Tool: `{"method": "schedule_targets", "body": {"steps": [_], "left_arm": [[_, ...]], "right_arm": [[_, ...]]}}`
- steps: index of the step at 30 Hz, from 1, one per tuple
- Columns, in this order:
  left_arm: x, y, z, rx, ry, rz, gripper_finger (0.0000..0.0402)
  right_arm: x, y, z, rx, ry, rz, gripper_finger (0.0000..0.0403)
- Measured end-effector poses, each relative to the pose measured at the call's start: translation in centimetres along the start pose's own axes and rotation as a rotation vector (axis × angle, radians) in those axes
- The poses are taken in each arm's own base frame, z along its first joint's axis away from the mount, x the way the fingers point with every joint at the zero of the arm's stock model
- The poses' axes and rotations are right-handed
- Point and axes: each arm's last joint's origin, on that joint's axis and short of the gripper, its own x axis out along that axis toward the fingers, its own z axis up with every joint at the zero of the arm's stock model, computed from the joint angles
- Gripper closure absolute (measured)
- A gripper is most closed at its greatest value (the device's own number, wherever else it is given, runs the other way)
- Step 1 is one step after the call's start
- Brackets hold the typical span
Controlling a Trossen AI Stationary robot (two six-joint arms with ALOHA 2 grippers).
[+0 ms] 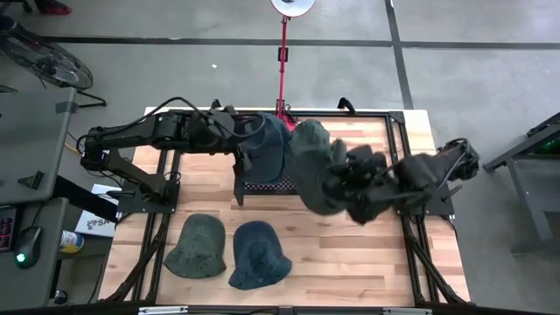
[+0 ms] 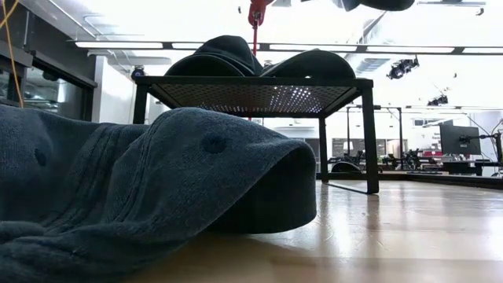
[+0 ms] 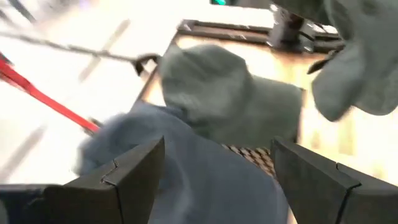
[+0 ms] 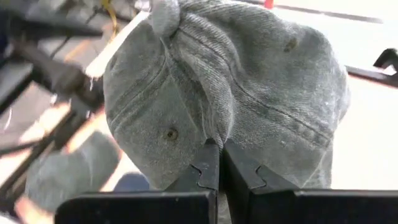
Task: Pick & Place hat
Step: Stack the left gray cap on top of the gray cap on the shelf
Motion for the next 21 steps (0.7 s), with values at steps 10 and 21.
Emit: {"method": "schedule_targets", "body": {"steps": [10,21], "left_arm": [[-0.1,0.9,0.9,0.234,-0.059,0.369,0.0112],[-0.3,1.2,1.6,0.436,-0.049,0.519,0.0112]], "right_arm": [[2.7,-1.4,4.5,0.111,-0.044,-0.043,0.0402],[5.9,-0.4,6.0,0.228,-0.015,-0.019,0.0403]]}}
